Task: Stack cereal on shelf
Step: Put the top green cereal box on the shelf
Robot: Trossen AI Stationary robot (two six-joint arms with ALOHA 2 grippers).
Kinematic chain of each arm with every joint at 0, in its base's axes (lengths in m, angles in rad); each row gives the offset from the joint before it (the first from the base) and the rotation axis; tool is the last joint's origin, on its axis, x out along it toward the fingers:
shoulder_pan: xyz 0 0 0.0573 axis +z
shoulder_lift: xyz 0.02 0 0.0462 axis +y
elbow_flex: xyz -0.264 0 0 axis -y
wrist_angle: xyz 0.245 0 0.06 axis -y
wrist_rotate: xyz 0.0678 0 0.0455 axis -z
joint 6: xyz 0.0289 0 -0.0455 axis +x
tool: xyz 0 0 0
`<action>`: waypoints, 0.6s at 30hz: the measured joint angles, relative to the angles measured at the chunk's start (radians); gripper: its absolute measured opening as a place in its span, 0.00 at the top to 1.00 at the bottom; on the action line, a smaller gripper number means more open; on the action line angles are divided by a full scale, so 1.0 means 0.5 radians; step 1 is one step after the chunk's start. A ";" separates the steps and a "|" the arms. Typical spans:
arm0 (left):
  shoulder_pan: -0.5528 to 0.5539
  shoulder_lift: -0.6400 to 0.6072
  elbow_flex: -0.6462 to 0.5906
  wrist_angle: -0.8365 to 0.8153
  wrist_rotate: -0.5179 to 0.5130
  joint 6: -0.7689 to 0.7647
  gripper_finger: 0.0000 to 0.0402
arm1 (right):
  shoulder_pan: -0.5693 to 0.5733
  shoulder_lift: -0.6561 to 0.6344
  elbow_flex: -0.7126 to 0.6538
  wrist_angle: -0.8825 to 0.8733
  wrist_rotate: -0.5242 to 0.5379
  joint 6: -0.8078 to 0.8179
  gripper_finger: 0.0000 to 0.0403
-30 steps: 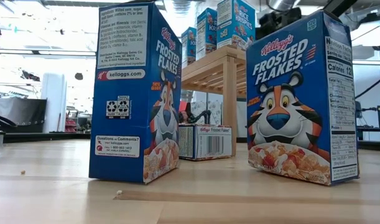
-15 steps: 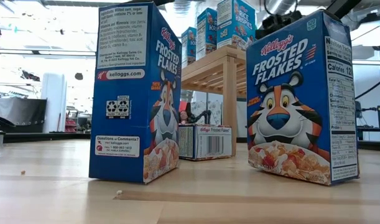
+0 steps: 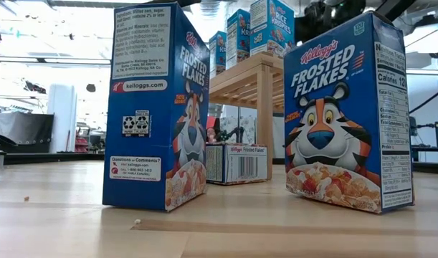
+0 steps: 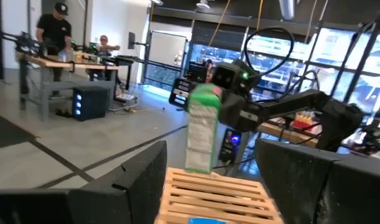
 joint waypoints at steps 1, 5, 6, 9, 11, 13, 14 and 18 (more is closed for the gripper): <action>0.000 0.000 0.000 0.001 0.019 -0.023 0.42 | -0.010 0.000 -0.014 0.059 0.024 0.119 0.52; 0.000 0.000 0.000 0.002 0.032 -0.112 0.42 | -0.008 -0.026 -0.171 0.412 0.198 0.643 0.52; 0.000 0.000 0.000 0.002 0.032 -0.128 0.42 | 0.009 -0.034 -0.217 0.549 0.282 0.740 0.52; 0.000 0.000 0.000 0.003 0.034 -0.140 0.42 | 0.028 -0.060 -0.351 1.008 0.446 0.901 0.52; 0.000 0.000 0.000 0.005 0.034 -0.138 0.42 | -0.040 -0.093 -0.414 1.116 0.544 0.980 0.52; 0.000 0.000 0.000 0.009 0.035 -0.123 0.42 | -0.150 -0.136 -0.439 1.044 0.625 0.980 0.52; 0.003 0.000 0.000 0.009 0.039 -0.095 0.42 | -0.206 -0.149 -0.439 1.011 0.620 0.968 0.52; 0.003 0.000 0.000 0.016 0.050 0.053 0.42 | -0.281 -0.165 -0.439 1.048 0.514 0.939 0.52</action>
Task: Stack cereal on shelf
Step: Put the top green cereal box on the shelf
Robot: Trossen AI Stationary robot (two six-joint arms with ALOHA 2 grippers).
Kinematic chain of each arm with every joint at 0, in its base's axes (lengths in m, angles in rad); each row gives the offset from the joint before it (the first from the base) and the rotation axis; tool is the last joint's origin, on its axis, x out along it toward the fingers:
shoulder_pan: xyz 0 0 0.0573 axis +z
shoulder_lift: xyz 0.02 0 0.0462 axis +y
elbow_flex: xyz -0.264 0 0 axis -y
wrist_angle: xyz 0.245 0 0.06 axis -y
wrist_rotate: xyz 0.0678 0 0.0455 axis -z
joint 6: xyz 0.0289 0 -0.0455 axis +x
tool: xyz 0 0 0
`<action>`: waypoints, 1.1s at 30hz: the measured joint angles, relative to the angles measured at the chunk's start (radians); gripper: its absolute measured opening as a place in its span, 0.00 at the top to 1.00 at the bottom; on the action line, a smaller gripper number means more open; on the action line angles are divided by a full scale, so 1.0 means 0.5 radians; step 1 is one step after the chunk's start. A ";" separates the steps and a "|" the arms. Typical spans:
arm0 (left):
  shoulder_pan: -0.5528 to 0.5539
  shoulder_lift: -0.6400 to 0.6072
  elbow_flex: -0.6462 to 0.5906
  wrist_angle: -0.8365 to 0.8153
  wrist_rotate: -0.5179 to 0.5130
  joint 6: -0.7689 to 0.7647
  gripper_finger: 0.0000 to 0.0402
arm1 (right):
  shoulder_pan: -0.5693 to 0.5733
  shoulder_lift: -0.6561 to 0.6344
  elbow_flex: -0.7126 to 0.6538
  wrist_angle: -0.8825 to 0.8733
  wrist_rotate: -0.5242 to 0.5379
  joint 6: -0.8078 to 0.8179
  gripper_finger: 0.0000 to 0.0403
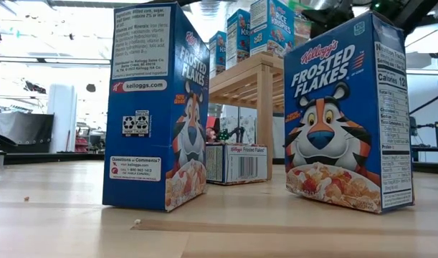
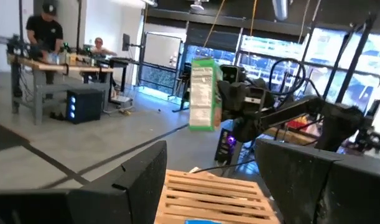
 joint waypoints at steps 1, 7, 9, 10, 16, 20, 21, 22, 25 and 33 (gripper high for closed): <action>0.000 0.000 0.000 0.000 0.015 0.035 0.42 | 0.020 0.004 0.000 0.010 -0.040 -0.021 0.52; 0.075 0.000 0.000 -0.001 0.237 0.080 0.42 | 0.203 0.048 0.000 -0.070 -0.199 -0.318 0.52; 0.113 0.001 0.000 -0.001 0.253 0.013 0.42 | 0.264 0.101 0.000 -0.127 -0.212 -0.430 0.52; 0.130 0.005 0.001 -0.003 0.253 -0.015 0.42 | 0.296 0.138 0.000 -0.130 -0.217 -0.479 0.52; 0.201 0.011 0.002 -0.021 0.229 -0.093 0.42 | 0.395 0.333 0.011 -0.014 -0.296 -0.572 0.52; 0.200 0.011 0.002 -0.014 0.200 -0.095 0.42 | 0.459 0.460 0.058 0.061 -0.358 -0.545 0.52; 0.199 0.011 0.002 -0.016 0.185 -0.095 0.42 | 0.483 0.494 0.076 0.063 -0.360 -0.546 0.52; 0.199 0.011 0.002 -0.021 0.177 -0.095 0.42 | 0.503 0.527 0.096 0.064 -0.367 -0.550 0.52; 0.200 0.011 0.002 -0.034 0.149 -0.100 0.42 | 0.551 0.625 0.159 0.066 -0.395 -0.588 0.52; 0.199 0.011 0.002 -0.065 0.140 -0.099 0.42 | 0.543 0.805 0.257 0.069 -0.470 -0.590 0.52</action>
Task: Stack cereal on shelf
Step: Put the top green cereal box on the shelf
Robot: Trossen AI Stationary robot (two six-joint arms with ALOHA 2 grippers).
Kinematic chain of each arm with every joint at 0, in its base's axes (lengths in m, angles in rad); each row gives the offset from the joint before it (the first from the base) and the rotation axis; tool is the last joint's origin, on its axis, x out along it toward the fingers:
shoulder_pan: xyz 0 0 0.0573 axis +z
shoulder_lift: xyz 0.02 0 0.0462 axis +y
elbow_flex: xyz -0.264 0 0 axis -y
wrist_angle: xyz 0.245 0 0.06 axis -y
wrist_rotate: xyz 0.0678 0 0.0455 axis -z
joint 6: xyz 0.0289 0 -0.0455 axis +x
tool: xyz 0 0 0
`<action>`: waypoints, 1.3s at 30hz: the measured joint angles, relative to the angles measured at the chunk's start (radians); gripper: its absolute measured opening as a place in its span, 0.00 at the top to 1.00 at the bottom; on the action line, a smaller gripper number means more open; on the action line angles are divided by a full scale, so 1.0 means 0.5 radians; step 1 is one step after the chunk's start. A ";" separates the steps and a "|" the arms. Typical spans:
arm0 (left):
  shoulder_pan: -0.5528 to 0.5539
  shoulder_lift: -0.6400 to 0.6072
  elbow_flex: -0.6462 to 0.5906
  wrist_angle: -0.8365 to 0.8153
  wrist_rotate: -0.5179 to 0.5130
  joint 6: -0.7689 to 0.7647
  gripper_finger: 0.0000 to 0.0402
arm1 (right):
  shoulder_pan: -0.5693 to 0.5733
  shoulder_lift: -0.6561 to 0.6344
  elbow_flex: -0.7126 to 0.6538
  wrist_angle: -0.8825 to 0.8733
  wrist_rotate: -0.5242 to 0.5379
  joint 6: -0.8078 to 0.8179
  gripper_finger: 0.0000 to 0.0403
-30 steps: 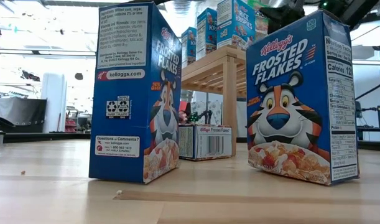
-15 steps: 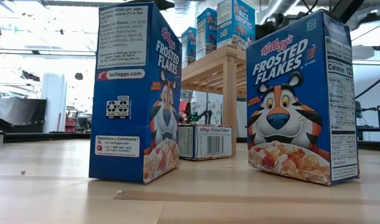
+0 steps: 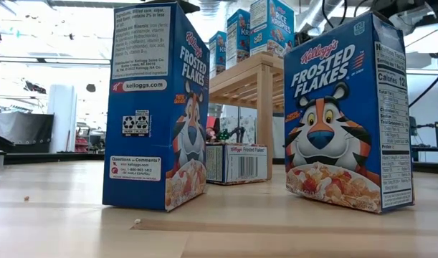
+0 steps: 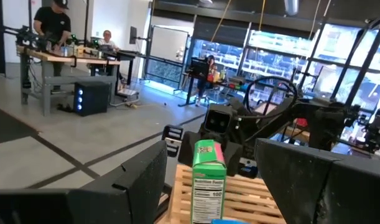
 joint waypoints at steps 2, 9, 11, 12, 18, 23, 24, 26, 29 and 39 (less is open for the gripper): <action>0.000 0.000 0.000 -0.028 -0.008 0.008 0.42 | 0.011 0.013 0.003 0.001 -0.017 -0.004 0.52; 0.000 0.000 0.000 -0.084 -0.041 0.032 0.42 | 0.031 0.016 -0.003 -0.008 -0.091 -0.089 0.52; 0.000 0.000 0.000 -0.083 -0.045 0.029 0.42 | 0.031 0.015 -0.014 -0.021 -0.082 -0.153 0.52; 0.000 0.000 0.000 -0.081 -0.045 0.029 0.42 | 0.031 0.015 -0.018 -0.025 -0.075 -0.165 0.52; 0.000 0.007 0.000 -0.084 -0.044 0.031 0.42 | 0.064 0.015 -0.022 -0.196 -0.050 -0.348 0.52; 0.000 0.009 0.000 -0.091 -0.044 0.060 0.42 | 0.108 0.015 -0.022 -0.439 -0.048 -0.575 0.52; 0.000 0.009 0.000 -0.092 -0.044 0.060 0.42 | 0.111 0.015 -0.023 -0.470 -0.047 -0.609 0.52; 0.000 0.009 0.000 -0.091 -0.044 0.060 0.42 | 0.108 0.014 -0.023 -0.485 -0.043 -0.634 0.52; 0.000 0.009 0.000 -0.092 -0.044 0.060 0.42 | 0.088 0.014 -0.023 -0.490 -0.043 -0.633 0.52; 0.000 0.009 0.000 -0.091 -0.065 0.069 0.42 | 0.105 0.014 -0.023 -0.514 -0.058 -0.634 0.52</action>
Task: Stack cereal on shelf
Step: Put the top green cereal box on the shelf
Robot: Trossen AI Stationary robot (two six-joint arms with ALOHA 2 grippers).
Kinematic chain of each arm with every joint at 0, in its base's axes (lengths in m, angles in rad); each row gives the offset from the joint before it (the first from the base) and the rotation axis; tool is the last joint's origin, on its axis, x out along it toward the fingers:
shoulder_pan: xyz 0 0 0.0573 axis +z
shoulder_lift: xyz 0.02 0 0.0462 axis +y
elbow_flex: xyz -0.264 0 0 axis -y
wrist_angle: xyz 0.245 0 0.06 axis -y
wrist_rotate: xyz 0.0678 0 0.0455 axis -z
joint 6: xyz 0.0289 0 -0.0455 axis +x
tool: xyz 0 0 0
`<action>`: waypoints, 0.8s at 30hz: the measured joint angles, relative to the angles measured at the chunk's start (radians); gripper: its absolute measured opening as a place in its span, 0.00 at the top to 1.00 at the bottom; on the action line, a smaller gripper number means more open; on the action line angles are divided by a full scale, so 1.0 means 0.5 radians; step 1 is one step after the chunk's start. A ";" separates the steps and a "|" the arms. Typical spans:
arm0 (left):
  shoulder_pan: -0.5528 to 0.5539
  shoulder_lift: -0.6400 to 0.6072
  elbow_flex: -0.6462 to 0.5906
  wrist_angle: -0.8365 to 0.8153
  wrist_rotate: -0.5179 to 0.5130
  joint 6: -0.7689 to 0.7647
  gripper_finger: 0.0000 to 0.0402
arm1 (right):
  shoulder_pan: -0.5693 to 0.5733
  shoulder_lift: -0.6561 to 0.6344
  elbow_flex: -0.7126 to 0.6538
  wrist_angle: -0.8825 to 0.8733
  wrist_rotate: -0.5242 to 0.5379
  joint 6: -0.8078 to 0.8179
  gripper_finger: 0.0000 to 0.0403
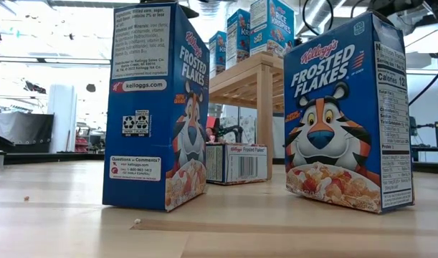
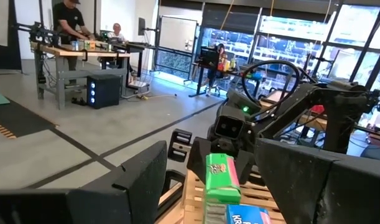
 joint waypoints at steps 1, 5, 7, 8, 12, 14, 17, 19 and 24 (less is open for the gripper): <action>0.000 0.000 0.000 0.000 -0.003 0.008 0.42 | 0.010 0.000 0.000 0.001 -0.004 -0.002 0.52; 0.000 0.000 0.000 0.000 -0.003 0.013 0.42 | 0.025 -0.001 0.001 -0.011 -0.019 -0.003 0.52; 0.000 0.000 0.000 0.000 -0.003 0.014 0.42 | 0.018 -0.002 0.001 -0.026 -0.022 -0.004 0.52; 0.000 0.000 0.000 0.000 -0.003 0.014 0.42 | 0.013 -0.002 0.001 -0.032 -0.025 0.002 0.52; 0.000 0.000 0.000 -0.001 -0.002 0.014 0.42 | 0.010 -0.004 0.002 -0.087 -0.030 0.007 0.52; -0.001 0.000 0.000 0.000 -0.003 0.014 0.42 | -0.003 -0.004 0.002 -0.111 -0.044 0.006 0.52; 0.000 0.000 0.000 0.000 -0.003 0.014 0.42 | -0.008 -0.004 0.002 -0.135 -0.057 0.002 0.52; 0.000 0.000 -0.001 0.000 -0.003 0.014 0.42 | -0.006 -0.004 0.002 -0.146 -0.067 0.011 0.52; 0.000 0.000 -0.001 -0.001 -0.002 0.014 0.42 | -0.015 -0.004 0.002 -0.218 -0.073 0.017 0.52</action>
